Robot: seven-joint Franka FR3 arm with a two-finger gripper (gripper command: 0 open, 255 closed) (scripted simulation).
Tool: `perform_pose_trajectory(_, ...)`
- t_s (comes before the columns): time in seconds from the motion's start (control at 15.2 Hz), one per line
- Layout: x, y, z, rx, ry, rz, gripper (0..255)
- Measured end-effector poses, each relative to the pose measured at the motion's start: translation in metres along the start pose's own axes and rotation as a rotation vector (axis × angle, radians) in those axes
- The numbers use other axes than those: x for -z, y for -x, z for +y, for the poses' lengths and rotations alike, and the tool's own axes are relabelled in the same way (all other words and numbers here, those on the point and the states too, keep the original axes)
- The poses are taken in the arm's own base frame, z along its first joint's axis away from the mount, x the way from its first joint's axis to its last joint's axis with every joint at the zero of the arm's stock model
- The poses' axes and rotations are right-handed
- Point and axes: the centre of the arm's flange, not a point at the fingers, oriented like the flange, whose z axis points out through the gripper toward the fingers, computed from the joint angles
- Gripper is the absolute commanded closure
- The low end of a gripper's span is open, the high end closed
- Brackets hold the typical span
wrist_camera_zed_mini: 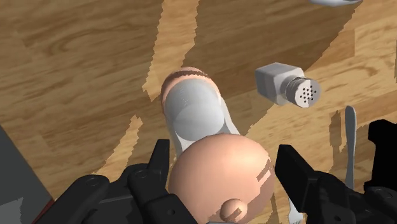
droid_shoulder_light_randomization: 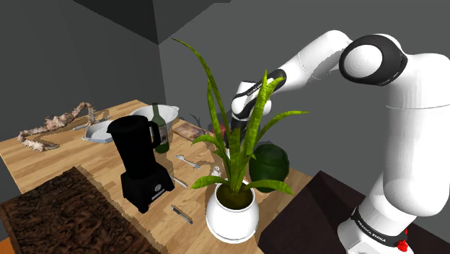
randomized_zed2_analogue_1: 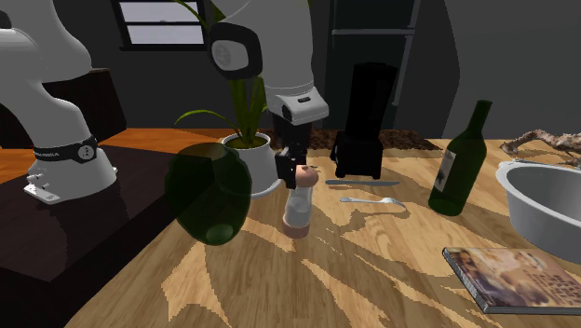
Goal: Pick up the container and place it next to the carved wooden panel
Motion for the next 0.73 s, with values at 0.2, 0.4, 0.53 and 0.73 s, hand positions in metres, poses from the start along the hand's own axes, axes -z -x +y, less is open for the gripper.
perform_pose_trajectory(0.2,0.015,0.001,-0.002,0.0,0.0,0.0,255)
perform_pose_trajectory(0.4,0.03,0.0,-0.005,0.0,0.0,0.0,255)
perform_pose_trajectory(0.53,0.041,-0.001,-0.006,0.0,0.0,0.0,255)
perform_pose_trajectory(0.73,0.056,-0.002,-0.01,0.0,0.0,0.0,255)
